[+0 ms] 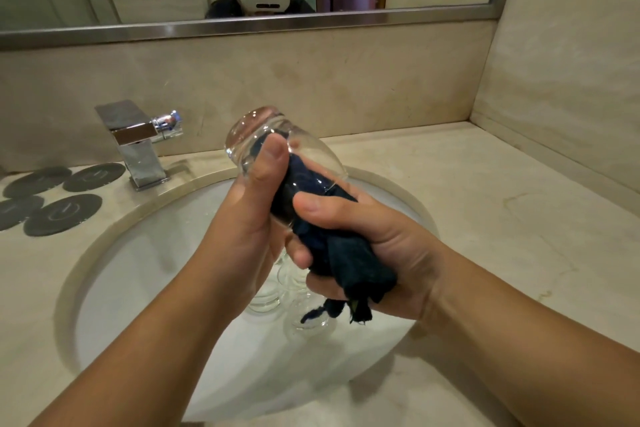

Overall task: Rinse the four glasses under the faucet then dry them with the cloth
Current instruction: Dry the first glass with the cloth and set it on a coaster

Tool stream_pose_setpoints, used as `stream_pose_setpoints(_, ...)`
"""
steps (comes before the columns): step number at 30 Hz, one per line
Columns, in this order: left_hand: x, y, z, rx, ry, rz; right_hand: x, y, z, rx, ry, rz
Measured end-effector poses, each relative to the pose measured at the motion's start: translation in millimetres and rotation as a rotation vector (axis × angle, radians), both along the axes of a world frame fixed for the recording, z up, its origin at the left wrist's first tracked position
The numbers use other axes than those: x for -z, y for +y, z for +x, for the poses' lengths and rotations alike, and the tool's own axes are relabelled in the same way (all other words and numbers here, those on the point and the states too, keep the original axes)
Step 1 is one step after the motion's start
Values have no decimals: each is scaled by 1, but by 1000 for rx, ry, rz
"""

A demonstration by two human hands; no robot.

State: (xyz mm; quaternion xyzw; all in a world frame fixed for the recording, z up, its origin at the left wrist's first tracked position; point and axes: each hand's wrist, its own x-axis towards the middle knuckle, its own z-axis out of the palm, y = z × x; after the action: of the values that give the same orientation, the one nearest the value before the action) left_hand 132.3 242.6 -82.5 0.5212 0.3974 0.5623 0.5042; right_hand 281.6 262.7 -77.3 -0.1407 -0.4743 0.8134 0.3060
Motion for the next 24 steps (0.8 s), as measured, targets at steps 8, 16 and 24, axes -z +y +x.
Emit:
stream_pose_setpoints(8,7,12,-6,-220,199,-12,0,-2,-5,282,-98,124)
stream_pose_setpoints(16,13,12,0,-284,165,-44,13,10,-8,512,-396,532)
stream_pose_setpoints(24,13,9,3,-259,24,-42,6,7,-5,375,-297,314)
